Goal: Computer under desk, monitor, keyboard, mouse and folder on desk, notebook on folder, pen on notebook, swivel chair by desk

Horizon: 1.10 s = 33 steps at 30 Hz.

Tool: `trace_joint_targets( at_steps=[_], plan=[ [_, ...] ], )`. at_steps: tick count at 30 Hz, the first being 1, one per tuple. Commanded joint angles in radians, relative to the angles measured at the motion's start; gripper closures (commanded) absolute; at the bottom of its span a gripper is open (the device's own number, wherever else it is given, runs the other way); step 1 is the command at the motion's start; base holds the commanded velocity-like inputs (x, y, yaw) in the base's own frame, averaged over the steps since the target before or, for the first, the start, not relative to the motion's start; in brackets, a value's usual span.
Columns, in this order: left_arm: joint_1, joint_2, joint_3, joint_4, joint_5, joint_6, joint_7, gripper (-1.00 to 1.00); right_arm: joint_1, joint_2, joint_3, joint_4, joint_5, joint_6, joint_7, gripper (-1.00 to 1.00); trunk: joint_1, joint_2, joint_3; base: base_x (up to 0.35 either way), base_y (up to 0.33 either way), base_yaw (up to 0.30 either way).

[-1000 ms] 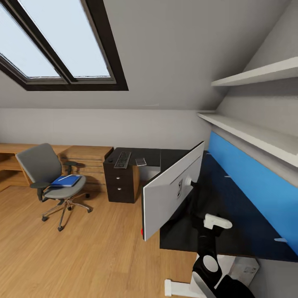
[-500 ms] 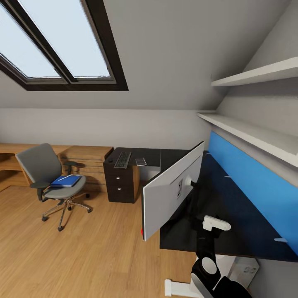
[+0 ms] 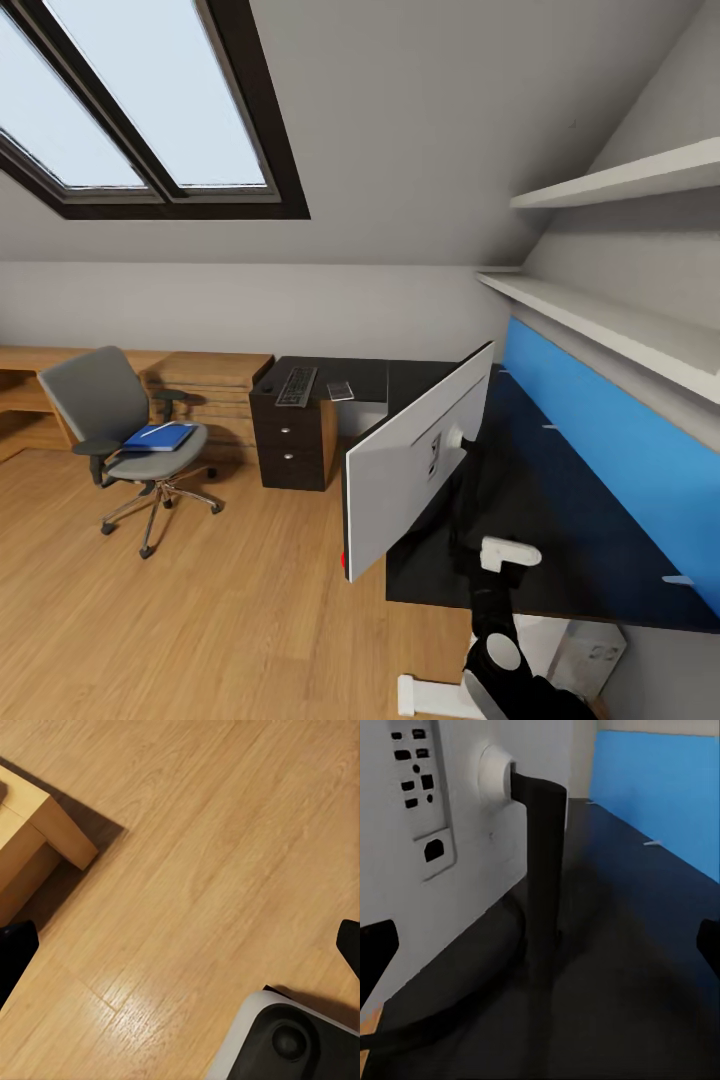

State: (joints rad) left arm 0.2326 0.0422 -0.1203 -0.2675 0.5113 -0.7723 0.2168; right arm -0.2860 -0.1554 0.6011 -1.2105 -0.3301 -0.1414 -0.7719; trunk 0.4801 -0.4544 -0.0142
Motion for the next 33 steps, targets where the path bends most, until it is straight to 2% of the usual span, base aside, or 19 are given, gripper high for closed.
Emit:
trace_joint_targets(
  at_steps=[1,7,9,11,14,20,33],
  plan=[
    [0.001,0.000,-0.009,-0.002,0.003,-0.001,0.009,-1.00,-0.002,0.000,-0.006,0.012,-0.011,-0.009,0.017,-1.00,0.001,-0.002,-0.001,0.000,0.000,0.000],
    [0.001,0.000,-0.008,-0.002,0.002,-0.001,0.009,-1.00,-0.006,0.020,-0.088,0.105,-0.014,-0.007,0.166,-1.00,0.001,-0.002,-0.001,0.000,0.000,0.000],
    [0.001,0.000,-0.008,-0.002,0.002,-0.001,0.009,-1.00,-0.017,0.032,-0.130,0.154,-0.014,-0.004,0.227,-1.00,0.001,-0.002,-0.001,0.000,0.000,0.000],
    [0.001,0.000,-0.009,-0.002,0.001,-0.001,0.009,-1.00,-0.040,0.043,-0.177,0.208,-0.017,-0.001,0.276,-1.00,0.001,-0.002,-0.001,0.000,0.000,0.000],
    [0.001,-0.001,-0.009,-0.002,0.001,-0.001,0.009,-1.00,-0.083,0.062,-0.224,0.287,-0.021,0.002,0.319,-1.00,0.001,-0.002,-0.001,0.000,0.000,0.000],
    [0.001,-0.001,-0.009,-0.002,0.001,-0.001,0.009,-1.00,-0.142,0.087,-0.252,0.382,-0.024,0.002,0.343,-1.00,0.001,-0.002,-0.001,0.000,0.000,0.000],
    [0.001,0.000,-0.009,-0.002,0.001,-0.001,0.009,-1.00,-0.167,0.094,-0.276,0.408,-0.025,-0.003,0.350,-1.00,0.001,-0.002,-0.001,0.000,0.000,0.000]
  ],
)
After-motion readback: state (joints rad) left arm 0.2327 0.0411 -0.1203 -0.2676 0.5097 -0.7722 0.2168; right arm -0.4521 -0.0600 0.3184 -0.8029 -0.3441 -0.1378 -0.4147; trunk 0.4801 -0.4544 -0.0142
